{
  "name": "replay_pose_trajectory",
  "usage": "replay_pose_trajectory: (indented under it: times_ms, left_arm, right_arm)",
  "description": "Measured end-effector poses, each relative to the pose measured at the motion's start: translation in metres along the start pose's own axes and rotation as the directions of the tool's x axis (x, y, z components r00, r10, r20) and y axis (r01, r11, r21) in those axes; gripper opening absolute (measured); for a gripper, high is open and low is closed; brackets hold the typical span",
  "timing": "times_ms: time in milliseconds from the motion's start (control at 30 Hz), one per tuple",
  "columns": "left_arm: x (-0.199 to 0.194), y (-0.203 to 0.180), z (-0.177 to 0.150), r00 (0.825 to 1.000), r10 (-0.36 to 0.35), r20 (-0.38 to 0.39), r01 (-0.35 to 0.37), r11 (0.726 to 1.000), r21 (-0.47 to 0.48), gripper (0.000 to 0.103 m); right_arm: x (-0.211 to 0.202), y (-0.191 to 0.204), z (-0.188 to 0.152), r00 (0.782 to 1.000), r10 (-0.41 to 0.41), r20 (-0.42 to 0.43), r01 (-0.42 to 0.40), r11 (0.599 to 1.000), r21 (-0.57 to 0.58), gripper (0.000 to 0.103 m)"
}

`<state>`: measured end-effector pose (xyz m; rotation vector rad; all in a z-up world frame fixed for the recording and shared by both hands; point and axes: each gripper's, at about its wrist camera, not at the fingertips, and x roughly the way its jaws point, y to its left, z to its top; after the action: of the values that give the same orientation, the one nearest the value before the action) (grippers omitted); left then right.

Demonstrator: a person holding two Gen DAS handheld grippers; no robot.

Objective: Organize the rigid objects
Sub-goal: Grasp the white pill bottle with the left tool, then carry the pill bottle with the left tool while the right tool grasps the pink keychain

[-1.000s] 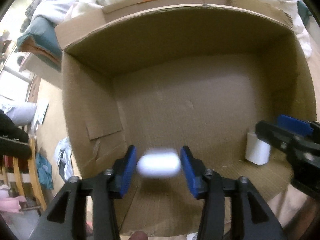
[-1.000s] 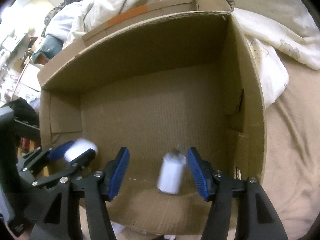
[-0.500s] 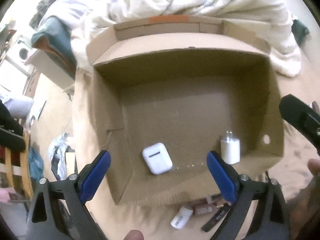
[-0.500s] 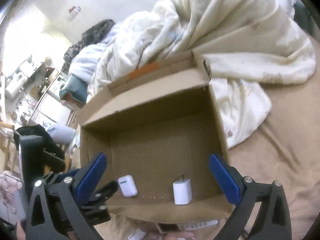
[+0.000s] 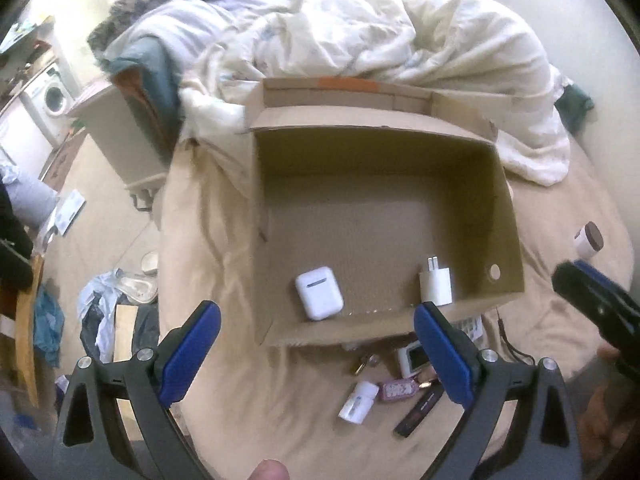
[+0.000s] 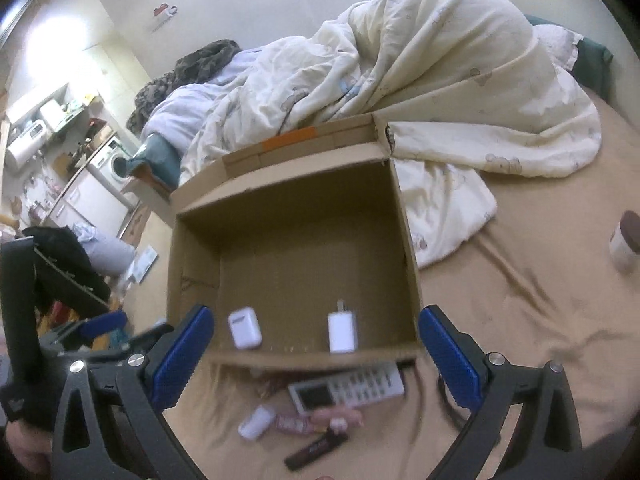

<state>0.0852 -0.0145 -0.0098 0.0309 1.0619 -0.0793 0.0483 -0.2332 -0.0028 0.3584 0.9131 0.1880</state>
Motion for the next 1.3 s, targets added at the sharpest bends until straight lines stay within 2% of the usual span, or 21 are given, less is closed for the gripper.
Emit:
replay_pose_trajectory:
  times_ms: [167,233,300,333,367,400,467,567,667,733,833,867,900,1000,1100,1300]
  left_arm:
    - [0.011,0.018,-0.03,0.997,0.008,-0.077,-0.011,0.999,-0.04,0.097]
    - [0.02,0.02,-0.041,0.994,-0.012,-0.109,0.006,0.999,-0.049,0.097]
    - [0.034,0.018,-0.051,0.986,-0.042,-0.164,0.036,0.999,-0.039,0.097]
    - [0.046,0.014,-0.057,0.976,-0.041,-0.214,0.038,0.999,-0.017,0.096]
    - [0.052,0.011,-0.06,0.971,-0.036,-0.235,0.036,0.999,-0.004,0.091]
    - [0.058,0.006,-0.063,0.967,-0.034,-0.254,0.04,0.999,0.017,0.078]
    - [0.067,-0.006,-0.069,0.962,-0.025,-0.272,0.046,0.996,0.072,0.068]
    - [0.074,-0.02,-0.073,0.955,-0.049,-0.292,0.089,0.989,0.122,0.068]
    - [0.088,-0.034,-0.079,0.937,-0.063,-0.342,0.124,0.979,0.16,0.068]
    - [0.1,-0.046,-0.084,0.927,-0.046,-0.373,0.132,0.97,0.206,0.067]
    - [0.119,-0.061,-0.09,0.909,-0.019,-0.416,0.14,0.955,0.262,0.049]
    - [0.125,-0.064,-0.093,0.906,0.002,-0.422,0.128,0.951,0.28,0.033]
    - [0.129,-0.066,-0.094,0.906,0.013,-0.424,0.122,0.949,0.29,0.026]
    - [0.126,-0.07,-0.096,0.914,-0.002,-0.405,0.133,0.946,0.295,0.025]
    - [0.108,-0.069,-0.097,0.93,0.01,-0.368,0.107,0.949,0.296,0.025]
    - [0.063,-0.058,-0.092,0.957,0.034,-0.287,0.031,0.975,0.219,0.025]
  right_arm:
    - [-0.004,-0.008,-0.031,0.998,0.034,-0.052,-0.034,0.999,0.012,0.103]
    - [-0.004,-0.012,-0.045,0.997,0.041,-0.069,-0.041,0.999,0.004,0.103]
    - [-0.002,-0.015,-0.053,0.996,0.043,-0.08,-0.043,0.999,0.008,0.103]
    - [-0.002,-0.015,-0.054,0.996,0.046,-0.08,-0.045,0.999,0.014,0.103]
    - [-0.001,-0.014,-0.054,0.995,0.054,-0.079,-0.052,0.998,0.018,0.103]
    - [-0.001,-0.014,-0.054,0.995,0.061,-0.078,-0.06,0.998,0.021,0.103]
    - [0.002,-0.015,-0.054,0.994,0.067,-0.085,-0.065,0.998,0.025,0.103]
    - [0.004,-0.018,-0.053,0.992,0.09,-0.089,-0.087,0.995,0.043,0.103]
    - [0.007,-0.022,-0.051,0.994,0.071,-0.082,-0.067,0.997,0.05,0.103]
    - [0.01,-0.029,-0.048,0.994,0.063,-0.086,-0.056,0.995,0.084,0.103]
    - [0.01,-0.043,-0.043,0.994,0.074,-0.079,-0.062,0.987,0.147,0.103]
    - [0.009,-0.047,-0.041,0.994,0.074,-0.075,-0.06,0.984,0.168,0.103]
    - [0.009,-0.052,-0.039,0.994,0.083,-0.068,-0.068,0.978,0.195,0.103]
    - [0.012,-0.061,-0.038,0.992,0.104,-0.075,-0.082,0.965,0.249,0.103]
    - [0.015,-0.062,-0.039,0.99,0.107,-0.094,-0.079,0.962,0.26,0.103]
    - [0.016,-0.058,-0.04,0.988,0.109,-0.111,-0.08,0.968,0.238,0.103]
